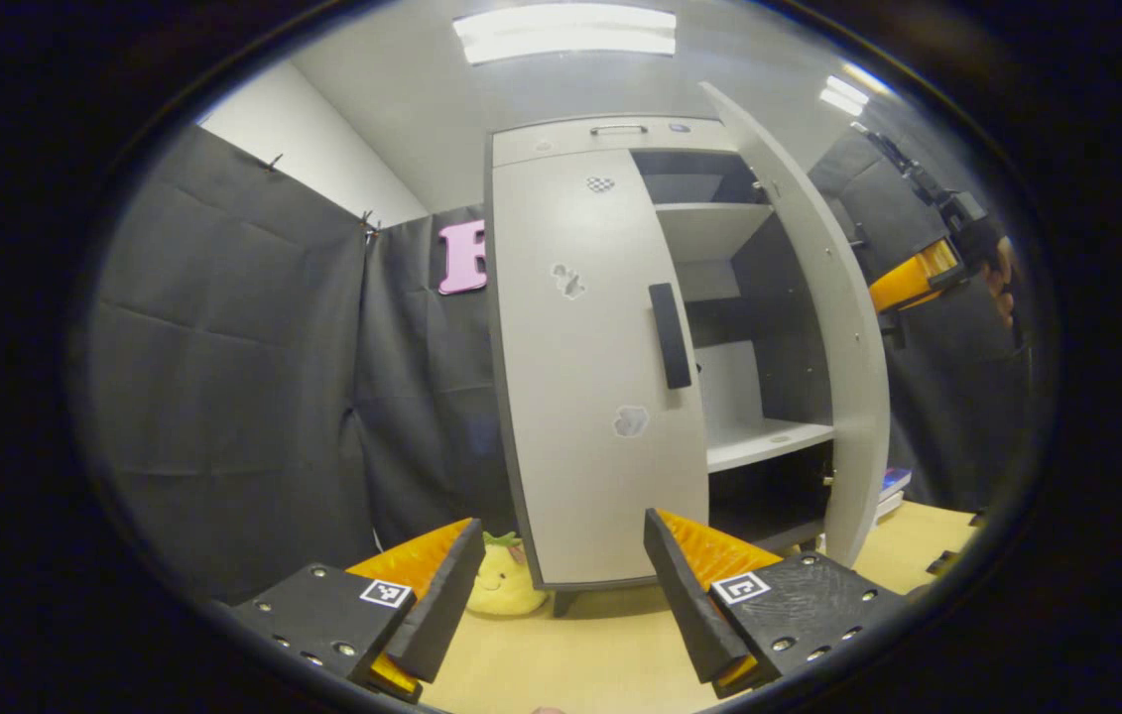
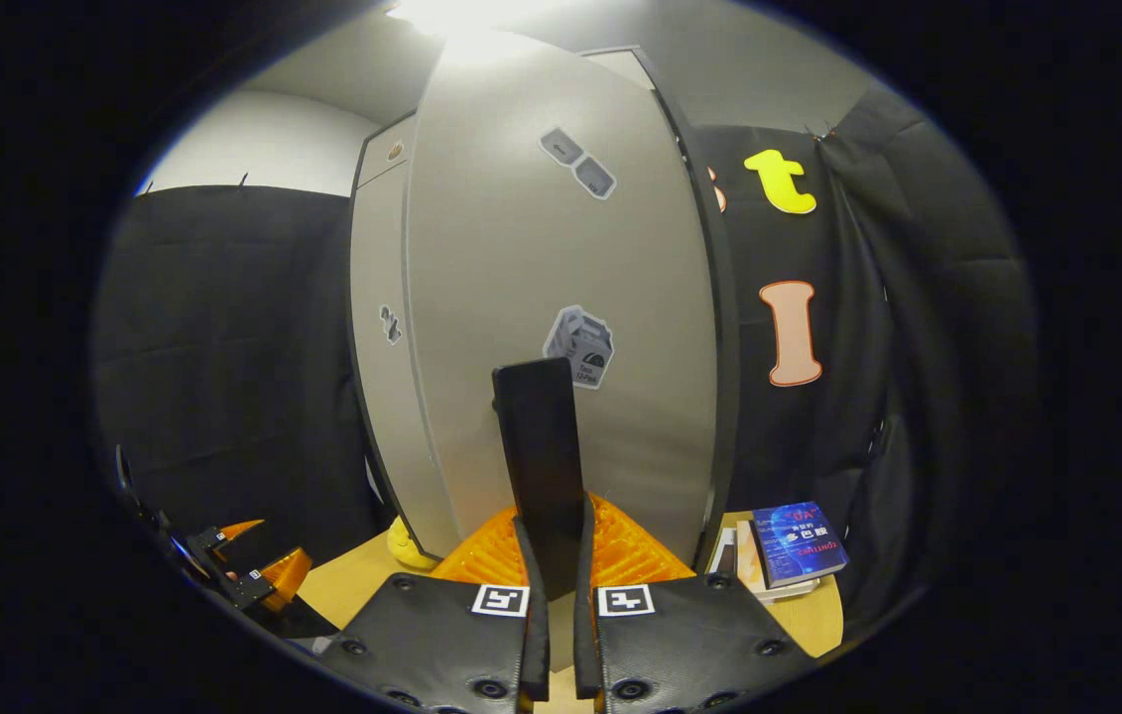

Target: Open the right door of the double-door shoe cabinet with the right hand, and open the left door with the left hand.

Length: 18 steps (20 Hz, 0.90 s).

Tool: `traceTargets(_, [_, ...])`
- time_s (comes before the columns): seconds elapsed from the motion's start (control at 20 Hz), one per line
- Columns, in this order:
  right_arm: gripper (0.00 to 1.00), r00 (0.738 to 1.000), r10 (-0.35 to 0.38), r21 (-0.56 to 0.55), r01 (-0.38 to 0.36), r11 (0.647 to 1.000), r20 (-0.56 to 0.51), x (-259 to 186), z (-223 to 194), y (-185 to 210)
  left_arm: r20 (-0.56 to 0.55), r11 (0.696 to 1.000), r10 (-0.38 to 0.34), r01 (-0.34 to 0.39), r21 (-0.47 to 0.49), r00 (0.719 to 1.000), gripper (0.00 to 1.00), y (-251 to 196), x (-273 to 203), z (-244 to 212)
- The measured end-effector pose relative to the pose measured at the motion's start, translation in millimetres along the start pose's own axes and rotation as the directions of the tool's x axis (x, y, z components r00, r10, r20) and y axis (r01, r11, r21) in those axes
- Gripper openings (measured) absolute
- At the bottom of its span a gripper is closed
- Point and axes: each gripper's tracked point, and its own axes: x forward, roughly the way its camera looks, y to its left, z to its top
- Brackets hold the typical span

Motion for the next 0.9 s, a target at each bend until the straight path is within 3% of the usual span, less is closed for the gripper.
traceTargets(0.55, [0.11,1.0,-0.012,-0.011,0.012,1.0,0.023,-8.5,1.3,-13.4,-0.001,0.999,-0.035,0.035,0.013,0.999,0.95,-35.4,2.8,5.0])
traceTargets(0.9, [0.11,0.994,-0.099,-0.014,0.099,0.995,0.042,-19.3,4.6,-50.5,0.007,0.997,-0.07,0.069,0.017,0.998,0.95,-63.3,5.5,9.7])
